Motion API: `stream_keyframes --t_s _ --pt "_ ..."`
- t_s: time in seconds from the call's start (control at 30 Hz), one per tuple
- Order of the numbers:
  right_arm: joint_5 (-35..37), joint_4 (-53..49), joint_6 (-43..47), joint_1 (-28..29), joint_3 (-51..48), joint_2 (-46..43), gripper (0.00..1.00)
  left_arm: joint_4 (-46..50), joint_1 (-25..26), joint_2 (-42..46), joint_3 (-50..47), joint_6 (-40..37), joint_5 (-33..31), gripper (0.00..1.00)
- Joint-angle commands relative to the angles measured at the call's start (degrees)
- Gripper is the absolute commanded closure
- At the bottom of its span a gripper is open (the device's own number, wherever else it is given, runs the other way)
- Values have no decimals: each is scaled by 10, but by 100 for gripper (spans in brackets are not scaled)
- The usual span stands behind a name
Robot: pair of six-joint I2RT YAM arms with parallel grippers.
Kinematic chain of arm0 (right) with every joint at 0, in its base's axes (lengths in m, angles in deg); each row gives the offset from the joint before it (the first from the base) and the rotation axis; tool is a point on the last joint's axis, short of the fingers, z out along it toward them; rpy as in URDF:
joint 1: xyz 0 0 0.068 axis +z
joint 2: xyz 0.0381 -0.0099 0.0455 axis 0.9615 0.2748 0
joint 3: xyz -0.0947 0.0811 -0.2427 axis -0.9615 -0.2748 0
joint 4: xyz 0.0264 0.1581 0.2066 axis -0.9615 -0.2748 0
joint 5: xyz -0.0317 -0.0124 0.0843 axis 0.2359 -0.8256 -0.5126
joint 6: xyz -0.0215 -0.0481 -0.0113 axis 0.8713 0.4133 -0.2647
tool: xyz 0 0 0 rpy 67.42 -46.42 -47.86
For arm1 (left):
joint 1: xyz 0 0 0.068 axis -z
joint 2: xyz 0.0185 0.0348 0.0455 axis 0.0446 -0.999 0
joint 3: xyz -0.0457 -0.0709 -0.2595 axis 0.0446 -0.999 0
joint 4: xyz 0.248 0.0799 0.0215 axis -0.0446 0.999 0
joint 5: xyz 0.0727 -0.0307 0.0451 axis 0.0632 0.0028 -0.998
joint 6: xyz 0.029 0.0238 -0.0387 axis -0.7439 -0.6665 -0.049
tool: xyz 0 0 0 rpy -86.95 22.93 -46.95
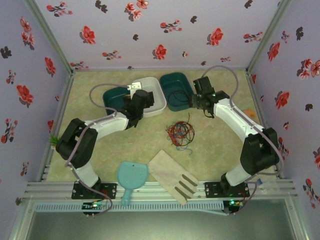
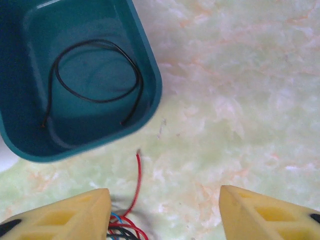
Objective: Untangle the cables
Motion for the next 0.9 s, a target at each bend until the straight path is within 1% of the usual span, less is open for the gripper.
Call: stream_keyframes --t_s 0.0,0.33,0.47,0.6,0.63,0.67,0.87 --pt "21 10 -25 4 -35 -38 35 -6 -3 -23 30 -4 -5 2" --pt "20 4 -67 4 -126 -103 19 2 -8 -71 65 -11 2 2" --pt "23 10 -72 4 -149 -124 15 -19 -8 -86 70 -28 8 3" --pt "31 13 -72 4 -157 -136 11 1 -8 -106 99 -23 6 3" --pt "33 15 -72 4 -158 -139 8 5 -8 -112 105 -18 6 3" --pt "35 18 -72 4 -159 -141 2 6 -8 -118 109 -14 6 4" --pt "30 25 -73 4 -166 -142 1 9 -9 -143 132 -8 1 4"
